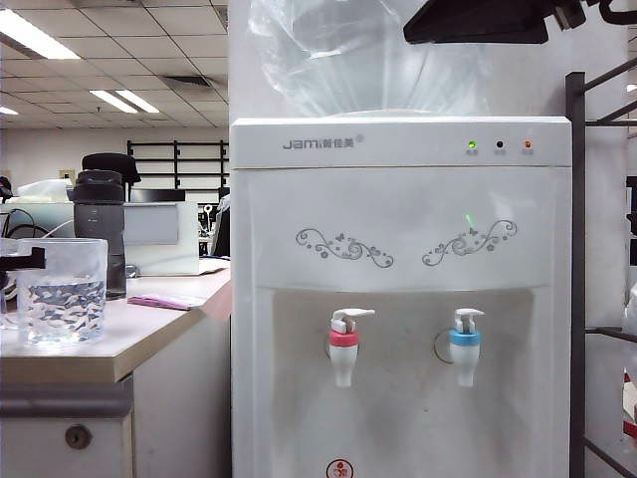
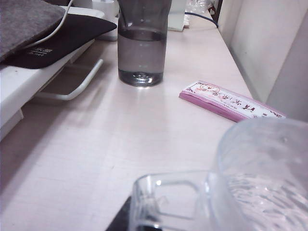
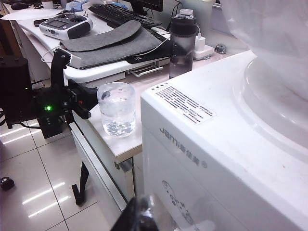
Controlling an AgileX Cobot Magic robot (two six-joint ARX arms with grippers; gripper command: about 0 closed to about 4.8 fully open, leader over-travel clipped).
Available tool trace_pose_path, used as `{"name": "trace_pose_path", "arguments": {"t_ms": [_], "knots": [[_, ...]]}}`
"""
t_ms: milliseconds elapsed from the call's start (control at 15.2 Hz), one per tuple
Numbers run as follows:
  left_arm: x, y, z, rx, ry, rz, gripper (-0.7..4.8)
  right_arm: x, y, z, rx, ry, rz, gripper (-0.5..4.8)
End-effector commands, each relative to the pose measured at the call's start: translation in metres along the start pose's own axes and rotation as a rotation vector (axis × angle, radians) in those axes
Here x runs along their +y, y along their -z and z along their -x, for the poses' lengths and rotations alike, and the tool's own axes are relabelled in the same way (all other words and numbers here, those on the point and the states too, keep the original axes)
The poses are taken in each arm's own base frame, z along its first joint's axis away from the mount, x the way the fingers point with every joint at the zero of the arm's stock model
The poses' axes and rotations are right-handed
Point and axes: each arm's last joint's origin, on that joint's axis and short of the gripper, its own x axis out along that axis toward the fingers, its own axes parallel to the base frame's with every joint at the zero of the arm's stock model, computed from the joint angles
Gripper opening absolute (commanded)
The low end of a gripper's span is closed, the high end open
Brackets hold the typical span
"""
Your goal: Pick up the plastic mug from the left desk, go to the hot water outlet of the water dispenser, press the vertical switch to get some water, then put the mug back on the desk.
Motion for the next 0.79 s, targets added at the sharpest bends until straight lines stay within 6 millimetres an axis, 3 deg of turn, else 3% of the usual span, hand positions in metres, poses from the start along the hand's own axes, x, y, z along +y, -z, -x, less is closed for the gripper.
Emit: {"name": "trace_pose_path", "arguments": {"t_ms": [66,330,791], "knots": [[0.000,-0.003,0.000,-0.019,0.005,-0.006,-0.06,0.000,-0.003,0.000,-0.015,0.001,0.006,-0.06],[-0.001,-0.003,0.000,-0.024,0.032,-0.006,-0.06,0.000,-0.003,0.000,-0.015,0.001,0.006,-0.06],[-0.006,-0.004,0.019,-0.018,0.212,-0.011,-0.06,0.000,-0.003,0.000,-0.014,0.001,0.006,-0.06]]}}
